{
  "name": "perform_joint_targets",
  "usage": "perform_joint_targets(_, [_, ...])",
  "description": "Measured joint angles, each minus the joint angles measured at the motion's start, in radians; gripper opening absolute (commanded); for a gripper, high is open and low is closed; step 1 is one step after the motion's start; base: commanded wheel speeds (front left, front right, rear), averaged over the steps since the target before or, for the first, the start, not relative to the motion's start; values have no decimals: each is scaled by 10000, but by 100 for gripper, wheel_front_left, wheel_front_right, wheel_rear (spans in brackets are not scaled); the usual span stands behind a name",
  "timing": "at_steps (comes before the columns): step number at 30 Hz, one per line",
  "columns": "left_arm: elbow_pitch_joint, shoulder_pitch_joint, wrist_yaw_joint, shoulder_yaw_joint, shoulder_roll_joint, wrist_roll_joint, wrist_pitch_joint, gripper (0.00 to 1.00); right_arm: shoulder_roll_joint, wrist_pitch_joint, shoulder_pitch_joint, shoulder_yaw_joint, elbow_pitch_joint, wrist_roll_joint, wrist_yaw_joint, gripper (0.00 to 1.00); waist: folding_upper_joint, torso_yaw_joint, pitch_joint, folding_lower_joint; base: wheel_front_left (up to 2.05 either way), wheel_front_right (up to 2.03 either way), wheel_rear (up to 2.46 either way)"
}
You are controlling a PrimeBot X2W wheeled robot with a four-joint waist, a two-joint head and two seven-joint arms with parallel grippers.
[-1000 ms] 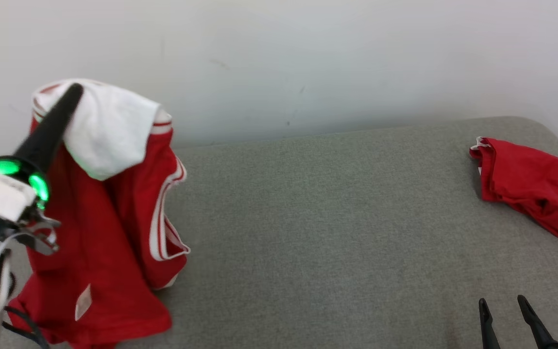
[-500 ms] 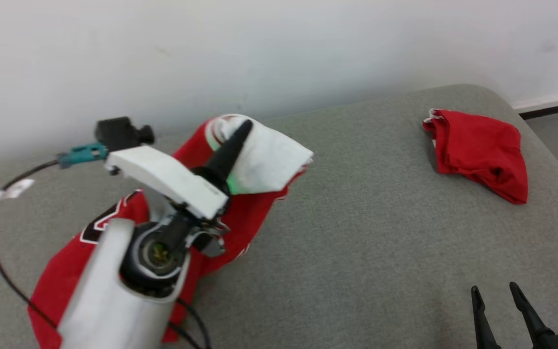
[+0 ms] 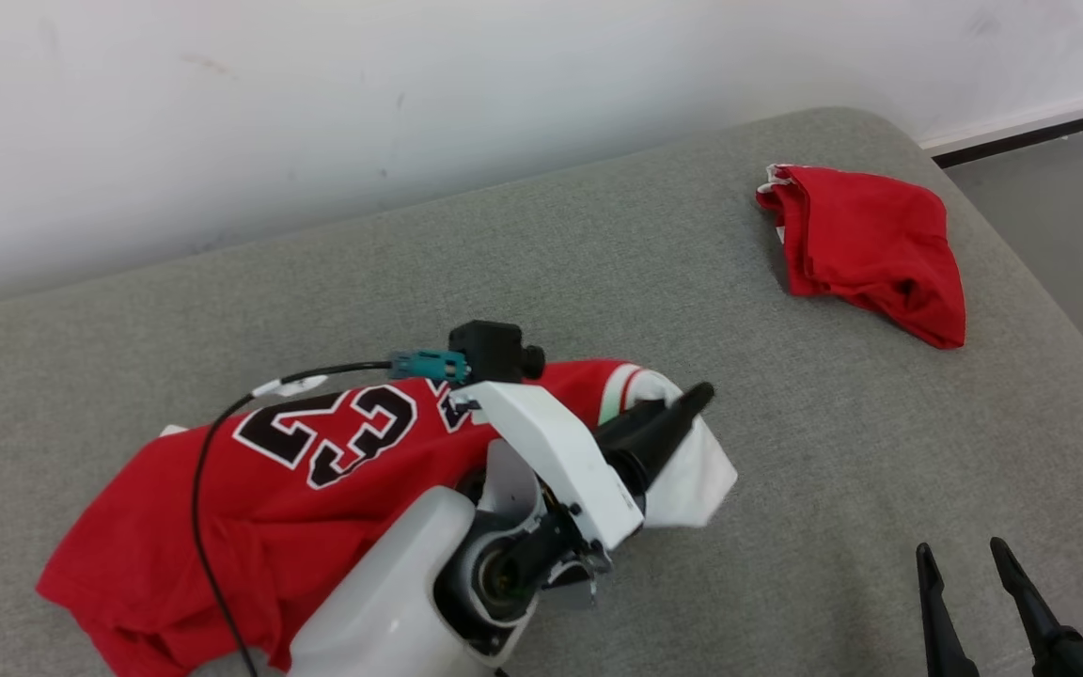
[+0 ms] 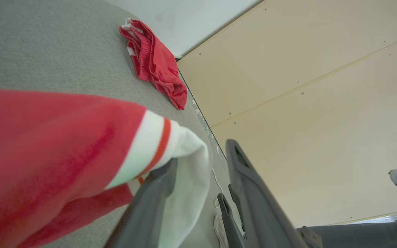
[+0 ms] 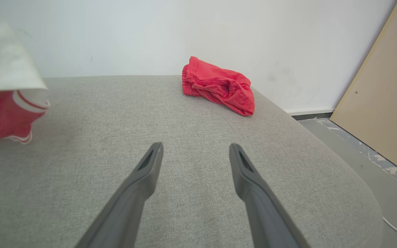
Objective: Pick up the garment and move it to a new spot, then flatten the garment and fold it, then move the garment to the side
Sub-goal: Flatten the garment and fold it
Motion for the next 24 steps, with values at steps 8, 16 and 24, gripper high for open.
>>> perform_joint_targets(8, [-435,647,-445,-1175,957,1542,-433,100,-2,0,90,-213,63,27,0,100,0,512,-195,-1,0,0,0])
perform_joint_targets(16, [-1360,2388,69,-1024,1864,2102,-1776,100,0,0,337,-382,65,-96,0,100,0,1080,-680,-1,0,0,0])
perform_joint_targets(24, [-1699,3824,1068,-393,2752,3179,-3954,100,0,0,737,-604,-46,-360,0,100,0,1717,-1171,-2,0,0,0])
